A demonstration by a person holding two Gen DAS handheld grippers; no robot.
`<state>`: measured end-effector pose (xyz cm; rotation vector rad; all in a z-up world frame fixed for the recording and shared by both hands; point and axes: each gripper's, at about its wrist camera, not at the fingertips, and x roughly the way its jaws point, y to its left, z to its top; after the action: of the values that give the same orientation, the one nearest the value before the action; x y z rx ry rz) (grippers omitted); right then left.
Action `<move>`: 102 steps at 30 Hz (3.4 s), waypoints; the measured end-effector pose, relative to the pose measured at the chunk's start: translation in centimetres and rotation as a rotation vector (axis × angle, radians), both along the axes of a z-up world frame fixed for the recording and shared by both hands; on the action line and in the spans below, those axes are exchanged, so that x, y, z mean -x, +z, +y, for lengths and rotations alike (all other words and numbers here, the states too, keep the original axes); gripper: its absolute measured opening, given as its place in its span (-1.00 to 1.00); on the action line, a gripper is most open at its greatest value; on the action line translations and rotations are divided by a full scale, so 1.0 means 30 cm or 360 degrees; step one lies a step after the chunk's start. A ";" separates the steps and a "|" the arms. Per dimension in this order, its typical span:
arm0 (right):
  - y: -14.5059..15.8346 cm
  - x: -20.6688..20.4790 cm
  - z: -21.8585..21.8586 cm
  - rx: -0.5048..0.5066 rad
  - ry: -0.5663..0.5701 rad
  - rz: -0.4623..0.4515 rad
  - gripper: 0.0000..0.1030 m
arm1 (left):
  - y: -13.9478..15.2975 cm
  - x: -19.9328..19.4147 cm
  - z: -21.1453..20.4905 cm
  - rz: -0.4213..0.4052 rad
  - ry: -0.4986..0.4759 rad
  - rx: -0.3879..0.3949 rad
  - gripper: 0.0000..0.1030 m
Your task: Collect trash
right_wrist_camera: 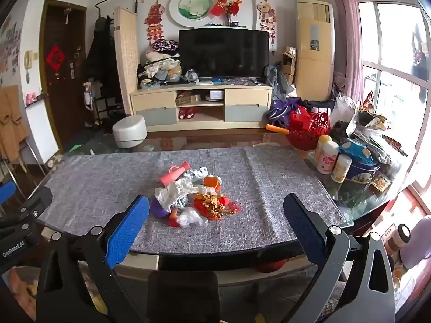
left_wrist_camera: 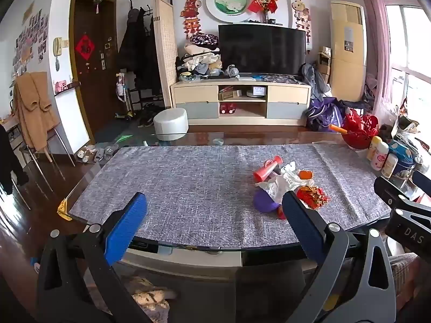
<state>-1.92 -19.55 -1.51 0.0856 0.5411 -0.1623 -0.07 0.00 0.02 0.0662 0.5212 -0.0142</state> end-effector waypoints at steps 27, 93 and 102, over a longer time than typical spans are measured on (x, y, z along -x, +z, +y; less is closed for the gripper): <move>0.003 0.003 -0.013 -0.0004 -0.0010 -0.0028 0.94 | 0.013 0.008 -0.072 0.0009 -0.0025 0.0008 0.84; 0.002 -0.029 -0.048 0.0003 -0.0033 -0.0020 0.94 | 0.030 -0.036 -0.055 0.0040 -0.0025 -0.0031 0.84; -0.068 -0.185 -0.153 -0.0076 -0.0004 0.0142 0.94 | -0.010 -0.174 -0.084 0.0110 -0.0062 -0.0192 0.84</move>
<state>3.62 -24.12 -3.54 0.1258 0.6342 -0.1561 5.14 -2.52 -0.29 0.1942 0.5896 -0.0233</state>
